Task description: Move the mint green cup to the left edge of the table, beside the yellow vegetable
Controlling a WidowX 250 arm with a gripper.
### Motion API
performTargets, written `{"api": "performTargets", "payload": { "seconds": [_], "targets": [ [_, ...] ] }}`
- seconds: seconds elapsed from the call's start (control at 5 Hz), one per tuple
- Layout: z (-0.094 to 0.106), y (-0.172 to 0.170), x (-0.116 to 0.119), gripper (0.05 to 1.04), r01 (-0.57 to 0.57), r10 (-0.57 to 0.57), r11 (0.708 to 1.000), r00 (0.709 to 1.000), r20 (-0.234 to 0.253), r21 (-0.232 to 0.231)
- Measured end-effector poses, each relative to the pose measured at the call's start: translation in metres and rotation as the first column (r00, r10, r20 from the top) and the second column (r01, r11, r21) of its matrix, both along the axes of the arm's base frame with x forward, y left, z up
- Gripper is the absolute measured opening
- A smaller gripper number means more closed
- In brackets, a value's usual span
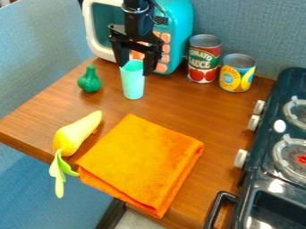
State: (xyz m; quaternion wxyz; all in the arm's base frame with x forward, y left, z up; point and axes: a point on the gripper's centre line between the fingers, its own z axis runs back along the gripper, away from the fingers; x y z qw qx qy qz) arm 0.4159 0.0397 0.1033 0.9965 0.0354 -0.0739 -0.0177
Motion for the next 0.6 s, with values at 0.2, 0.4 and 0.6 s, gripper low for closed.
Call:
{"api": "performTargets", "payload": {
  "seconds": [0.2, 0.4, 0.6],
  "targets": [
    [-0.002, 0.001, 0.008, 1.004, -0.001, 0.001, 1.000, 1.000, -0.003, 0.000],
    [-0.006, 0.002, 0.013, 1.004, -0.003, 0.003, 1.000, 1.000, -0.012, 0.000],
    [-0.003, 0.003, 0.018, 1.004, -0.003, 0.003, 1.000, 1.000, -0.002, 0.006]
  ]
}}
